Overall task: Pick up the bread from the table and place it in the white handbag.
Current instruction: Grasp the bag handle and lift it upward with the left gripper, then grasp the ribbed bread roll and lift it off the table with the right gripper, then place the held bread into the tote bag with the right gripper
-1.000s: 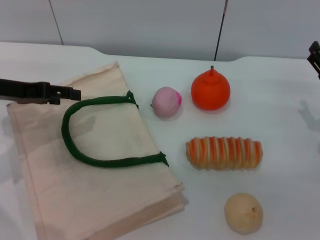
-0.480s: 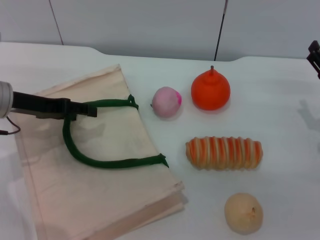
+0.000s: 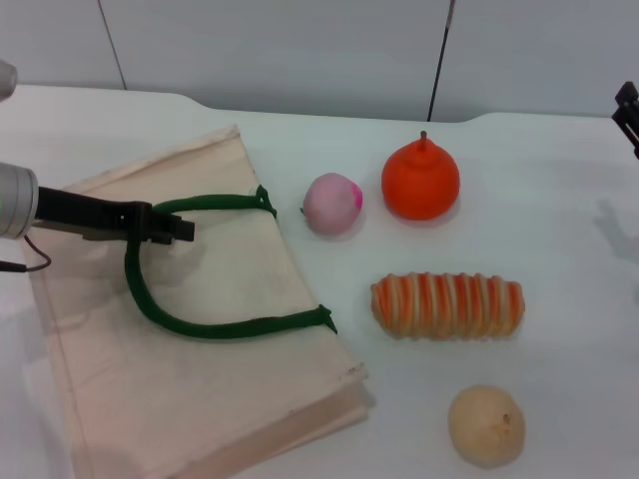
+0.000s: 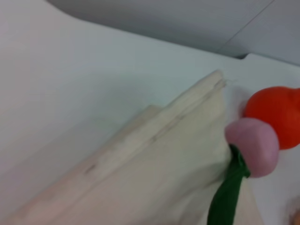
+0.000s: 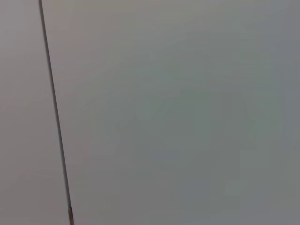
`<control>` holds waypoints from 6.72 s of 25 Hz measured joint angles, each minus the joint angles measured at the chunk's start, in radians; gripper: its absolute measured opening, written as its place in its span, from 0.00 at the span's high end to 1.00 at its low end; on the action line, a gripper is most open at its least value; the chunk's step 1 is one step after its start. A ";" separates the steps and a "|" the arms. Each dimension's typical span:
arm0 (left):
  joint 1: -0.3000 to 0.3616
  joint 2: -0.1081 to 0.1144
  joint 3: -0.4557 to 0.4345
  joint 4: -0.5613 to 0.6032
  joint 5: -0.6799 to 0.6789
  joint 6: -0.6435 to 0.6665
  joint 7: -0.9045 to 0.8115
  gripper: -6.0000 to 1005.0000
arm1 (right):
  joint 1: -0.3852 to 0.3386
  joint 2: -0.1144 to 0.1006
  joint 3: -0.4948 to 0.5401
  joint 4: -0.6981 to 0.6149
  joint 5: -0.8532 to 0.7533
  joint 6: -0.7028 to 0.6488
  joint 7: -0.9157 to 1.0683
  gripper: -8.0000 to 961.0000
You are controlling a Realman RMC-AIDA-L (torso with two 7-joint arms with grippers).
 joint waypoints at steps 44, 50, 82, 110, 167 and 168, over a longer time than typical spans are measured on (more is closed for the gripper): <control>0.063 0.113 0.001 -0.008 -0.434 0.580 0.478 0.96 | -0.002 -0.017 -0.222 -0.532 -0.534 0.310 0.730 0.07; 0.046 0.115 0.001 -0.005 -0.431 0.582 0.446 0.96 | 0.017 -0.019 -0.347 -0.646 -0.678 0.453 0.798 0.07; 0.027 0.125 0.001 -0.011 -0.440 0.580 0.401 0.96 | 0.166 -0.008 -0.879 -0.485 -0.755 0.101 0.914 0.08; 0.034 0.123 0.001 -0.010 -0.444 0.579 0.401 0.96 | 0.160 -0.014 -0.935 -0.494 -0.742 0.089 0.906 0.28; -0.064 0.112 -0.001 0.012 -0.446 0.573 0.413 0.96 | 0.402 0.008 -0.980 -0.336 -0.393 0.149 0.764 0.66; -0.064 0.112 -0.001 0.011 -0.446 0.572 0.413 0.96 | 0.401 0.008 -0.978 -0.332 -0.389 0.134 0.764 0.66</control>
